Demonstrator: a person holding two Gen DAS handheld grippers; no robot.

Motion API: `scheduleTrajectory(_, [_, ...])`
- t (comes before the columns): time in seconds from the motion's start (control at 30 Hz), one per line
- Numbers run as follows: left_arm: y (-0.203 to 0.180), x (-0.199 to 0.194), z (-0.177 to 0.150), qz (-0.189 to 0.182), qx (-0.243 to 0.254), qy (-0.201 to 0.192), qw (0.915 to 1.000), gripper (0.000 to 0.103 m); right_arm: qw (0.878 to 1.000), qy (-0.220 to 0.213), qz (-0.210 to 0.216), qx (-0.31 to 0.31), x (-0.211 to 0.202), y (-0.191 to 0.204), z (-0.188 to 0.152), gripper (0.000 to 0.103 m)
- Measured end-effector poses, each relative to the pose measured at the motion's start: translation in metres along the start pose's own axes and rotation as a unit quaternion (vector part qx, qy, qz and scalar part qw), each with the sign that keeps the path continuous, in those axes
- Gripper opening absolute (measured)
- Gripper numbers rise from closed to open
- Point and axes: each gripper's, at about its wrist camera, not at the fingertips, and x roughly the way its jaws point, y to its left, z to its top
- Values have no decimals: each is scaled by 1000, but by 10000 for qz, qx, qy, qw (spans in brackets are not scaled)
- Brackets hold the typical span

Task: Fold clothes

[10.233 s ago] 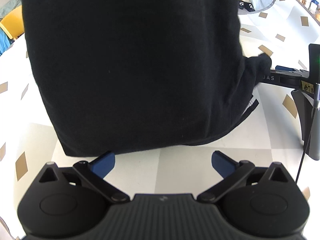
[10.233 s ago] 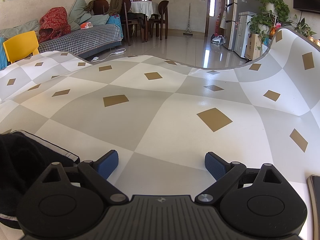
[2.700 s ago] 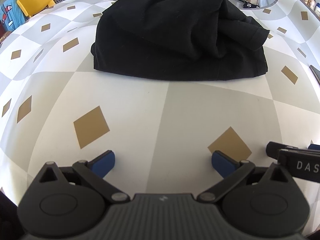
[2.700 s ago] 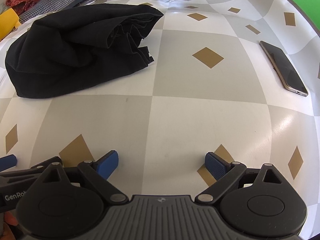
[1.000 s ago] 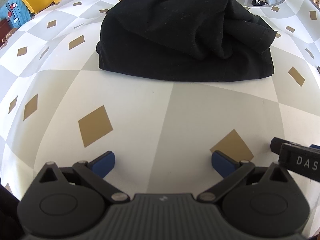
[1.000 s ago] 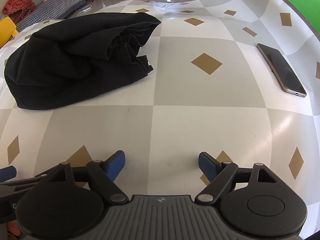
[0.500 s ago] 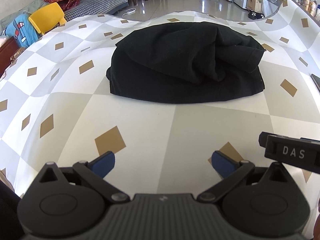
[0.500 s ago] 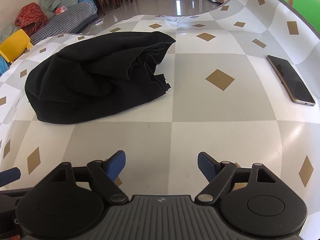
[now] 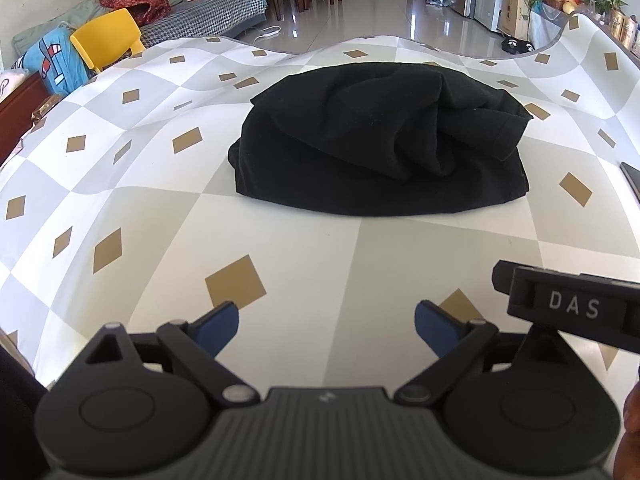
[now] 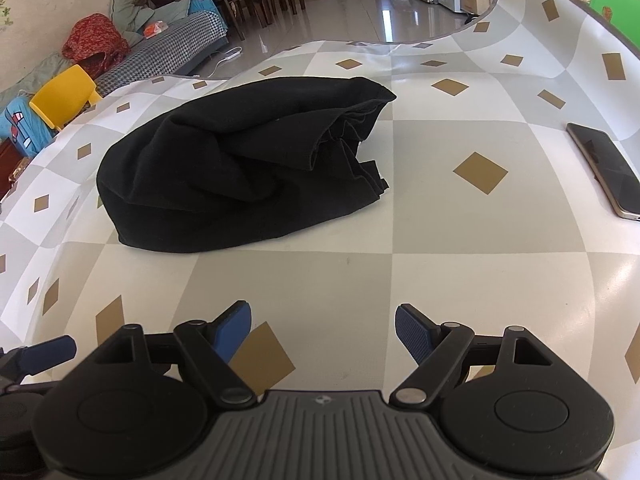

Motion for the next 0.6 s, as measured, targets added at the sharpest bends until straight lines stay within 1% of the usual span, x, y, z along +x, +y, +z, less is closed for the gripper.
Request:
scheduleTrajectory(0.1, [1,0,-1,8,-10,33,10000,92,10000,-19,14,-55,-1,3,0,79])
scheduleTrajectory(0.27, [2,-2,-1,-5,-32,16,10000,92,9998,-70,63,-156,-4,9,1,79])
scheduleTrajectory(0.4, [2,-2,0,-6,-42,46,10000,94,9995,-117,78,-267,-6,13,1,79])
scheduleTrajectory(0.6, [1,-4,-1,33,13,85,10000,101,9992,-197,164,-309,-12,17,5,79])
